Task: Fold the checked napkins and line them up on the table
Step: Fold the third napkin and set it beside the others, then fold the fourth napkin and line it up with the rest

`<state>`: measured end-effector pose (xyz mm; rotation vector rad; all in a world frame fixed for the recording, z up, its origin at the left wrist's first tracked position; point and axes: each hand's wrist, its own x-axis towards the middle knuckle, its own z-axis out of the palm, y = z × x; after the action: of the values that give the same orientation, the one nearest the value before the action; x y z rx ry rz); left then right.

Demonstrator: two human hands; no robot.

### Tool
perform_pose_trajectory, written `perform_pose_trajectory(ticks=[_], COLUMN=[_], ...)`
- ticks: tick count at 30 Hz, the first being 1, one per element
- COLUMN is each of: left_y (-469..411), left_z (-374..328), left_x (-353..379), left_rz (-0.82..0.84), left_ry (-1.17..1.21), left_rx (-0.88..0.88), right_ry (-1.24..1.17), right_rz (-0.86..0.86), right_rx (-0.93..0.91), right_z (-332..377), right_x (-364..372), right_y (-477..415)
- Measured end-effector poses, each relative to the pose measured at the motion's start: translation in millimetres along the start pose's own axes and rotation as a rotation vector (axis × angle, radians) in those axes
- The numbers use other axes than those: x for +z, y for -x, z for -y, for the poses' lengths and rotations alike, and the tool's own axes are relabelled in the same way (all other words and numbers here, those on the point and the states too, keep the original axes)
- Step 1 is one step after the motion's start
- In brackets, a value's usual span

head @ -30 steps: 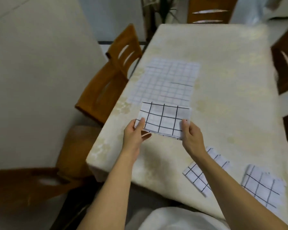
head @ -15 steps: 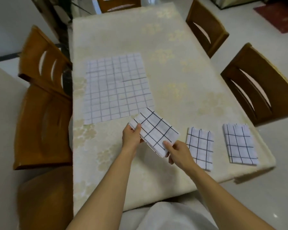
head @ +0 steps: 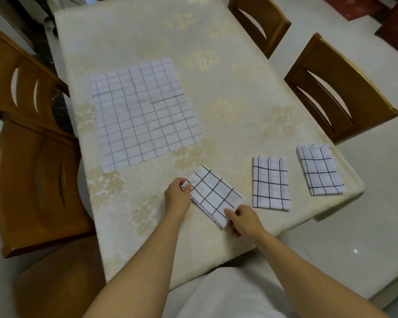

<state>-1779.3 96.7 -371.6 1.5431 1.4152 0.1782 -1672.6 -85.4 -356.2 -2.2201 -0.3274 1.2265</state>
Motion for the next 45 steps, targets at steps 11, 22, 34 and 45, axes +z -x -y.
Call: perform_pose_trajectory(ticks=[11, 22, 34, 45], left_y=[-13, -2, -18, -33], left_z=[3, -1, 0, 9], left_x=[4, 0, 39, 22], left_rz=[0.015, -0.116, 0.440, 0.477], left_ry=[-0.123, -0.242, -1.053, -1.036], left_rx=[0.130, 0.291, 0.755, 0.754], right_ry=[-0.002, 0.449, 0.835, 0.909], right_rz=[-0.032, -0.246, -0.137, -0.190], right_rx=[0.018, -0.094, -0.505, -0.452], right_z=[-3, -5, 1, -22], right_x=[-4, -4, 38, 33], right_y=[3, 5, -50, -34])
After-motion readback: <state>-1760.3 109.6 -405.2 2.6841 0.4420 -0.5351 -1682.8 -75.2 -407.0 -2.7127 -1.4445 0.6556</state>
